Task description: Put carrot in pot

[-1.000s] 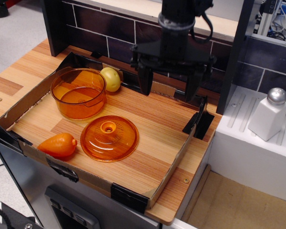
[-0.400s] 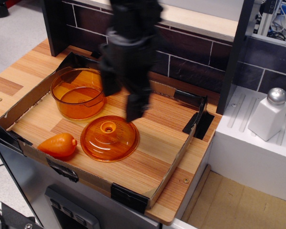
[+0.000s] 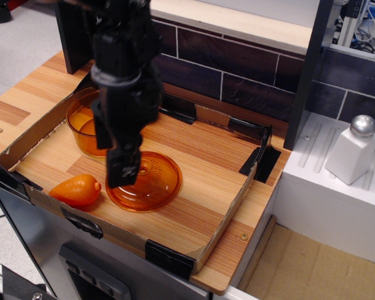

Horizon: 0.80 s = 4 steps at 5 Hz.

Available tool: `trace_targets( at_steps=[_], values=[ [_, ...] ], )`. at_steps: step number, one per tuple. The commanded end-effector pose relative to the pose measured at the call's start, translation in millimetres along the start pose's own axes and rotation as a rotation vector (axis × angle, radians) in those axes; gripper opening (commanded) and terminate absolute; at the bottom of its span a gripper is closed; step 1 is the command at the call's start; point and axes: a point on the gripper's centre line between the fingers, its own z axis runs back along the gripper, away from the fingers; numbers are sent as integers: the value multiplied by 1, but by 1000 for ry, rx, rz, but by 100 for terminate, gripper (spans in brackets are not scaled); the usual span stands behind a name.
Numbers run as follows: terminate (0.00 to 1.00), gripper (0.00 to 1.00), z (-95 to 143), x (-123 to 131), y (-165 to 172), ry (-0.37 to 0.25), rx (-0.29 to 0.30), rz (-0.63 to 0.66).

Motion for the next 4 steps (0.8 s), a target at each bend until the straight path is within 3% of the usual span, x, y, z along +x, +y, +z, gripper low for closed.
trace_targets(
  at_steps=[1, 2, 4],
  values=[
    [0, 100, -15, -19, 12, 15, 49, -39],
    [0, 100, -28, -19, 15, 9, 88, -29],
    [0, 100, -32, -12, 23, 4, 98, 5]
  ],
)
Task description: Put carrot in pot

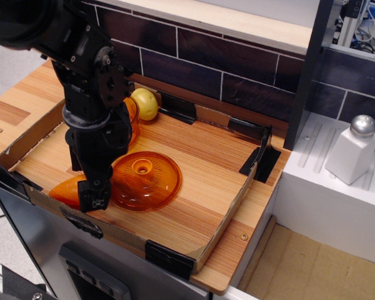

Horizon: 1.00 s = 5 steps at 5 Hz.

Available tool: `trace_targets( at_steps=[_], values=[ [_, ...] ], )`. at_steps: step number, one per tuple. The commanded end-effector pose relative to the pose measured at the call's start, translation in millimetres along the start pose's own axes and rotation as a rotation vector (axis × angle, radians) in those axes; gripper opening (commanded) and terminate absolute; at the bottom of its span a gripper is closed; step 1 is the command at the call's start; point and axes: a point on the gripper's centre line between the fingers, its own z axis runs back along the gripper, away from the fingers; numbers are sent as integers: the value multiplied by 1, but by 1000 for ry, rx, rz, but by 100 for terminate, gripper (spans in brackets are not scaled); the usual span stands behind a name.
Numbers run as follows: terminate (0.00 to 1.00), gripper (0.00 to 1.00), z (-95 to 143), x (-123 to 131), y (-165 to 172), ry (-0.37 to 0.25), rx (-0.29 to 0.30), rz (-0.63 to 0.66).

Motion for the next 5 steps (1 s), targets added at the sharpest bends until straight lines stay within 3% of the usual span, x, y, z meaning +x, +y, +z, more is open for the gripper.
trace_targets(
  at_steps=[1, 2, 3, 4, 5],
  values=[
    [0, 100, -5, 5, 15, -4, 36, -3],
    [0, 100, -10, 3, 15, 4, 38, -10],
    [0, 0, -9, 4, 15, -5, 35, -2],
    [0, 0, -5, 7, 17, -10, 23, 16],
    [0, 0, 23, 11, 19, -35, 22, 56]
  ],
)
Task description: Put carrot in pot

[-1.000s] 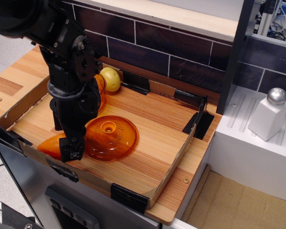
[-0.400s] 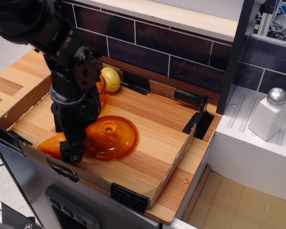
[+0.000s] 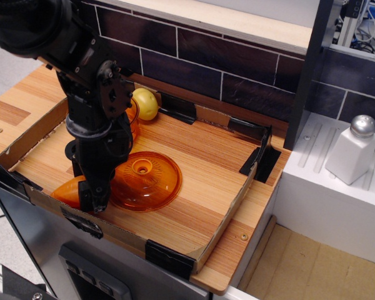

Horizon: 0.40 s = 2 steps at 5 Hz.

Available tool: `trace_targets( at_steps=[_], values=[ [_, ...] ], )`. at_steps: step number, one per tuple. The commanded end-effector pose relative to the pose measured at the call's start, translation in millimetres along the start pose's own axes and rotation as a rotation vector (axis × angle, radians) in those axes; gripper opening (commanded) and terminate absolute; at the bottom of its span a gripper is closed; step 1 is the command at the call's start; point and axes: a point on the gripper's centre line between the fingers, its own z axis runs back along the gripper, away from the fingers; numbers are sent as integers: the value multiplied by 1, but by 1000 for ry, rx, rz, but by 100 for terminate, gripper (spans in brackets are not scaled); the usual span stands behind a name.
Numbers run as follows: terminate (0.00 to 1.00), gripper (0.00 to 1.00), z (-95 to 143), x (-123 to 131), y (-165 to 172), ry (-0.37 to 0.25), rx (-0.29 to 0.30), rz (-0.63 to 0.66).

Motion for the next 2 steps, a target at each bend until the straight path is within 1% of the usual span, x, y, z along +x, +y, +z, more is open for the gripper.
trace_targets(
  at_steps=[1, 2],
  values=[
    [0, 0, 75, 20, 24, -107, 26, 97],
    [0, 0, 95, 37, 38, -151, 27, 166]
  ],
)
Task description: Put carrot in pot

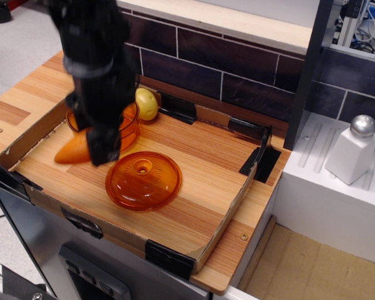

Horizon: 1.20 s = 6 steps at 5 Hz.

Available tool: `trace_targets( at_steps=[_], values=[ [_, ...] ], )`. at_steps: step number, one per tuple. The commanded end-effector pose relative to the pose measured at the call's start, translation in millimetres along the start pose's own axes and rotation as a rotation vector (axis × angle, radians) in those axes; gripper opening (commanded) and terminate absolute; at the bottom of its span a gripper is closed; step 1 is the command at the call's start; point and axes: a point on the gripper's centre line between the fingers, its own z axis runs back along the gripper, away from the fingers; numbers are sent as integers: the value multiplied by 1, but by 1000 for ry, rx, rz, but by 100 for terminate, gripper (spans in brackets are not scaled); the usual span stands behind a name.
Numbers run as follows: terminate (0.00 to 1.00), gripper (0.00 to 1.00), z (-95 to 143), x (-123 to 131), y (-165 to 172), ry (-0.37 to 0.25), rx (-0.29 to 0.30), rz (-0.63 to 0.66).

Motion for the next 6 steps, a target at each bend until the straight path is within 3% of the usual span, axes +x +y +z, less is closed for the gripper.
trace_targets(
  at_steps=[1, 3, 4, 5, 6],
  values=[
    [0, 0, 26, 44, 55, -80, 81, 172],
    [0, 0, -1, 47, 93, -33, 177, 261],
    [0, 0, -5, 40, 91, 3, 152, 266],
    [0, 100, -4, 37, 93, 29, 138, 273],
    [0, 100, 9, 39, 98, 21, 139, 300]
  ],
)
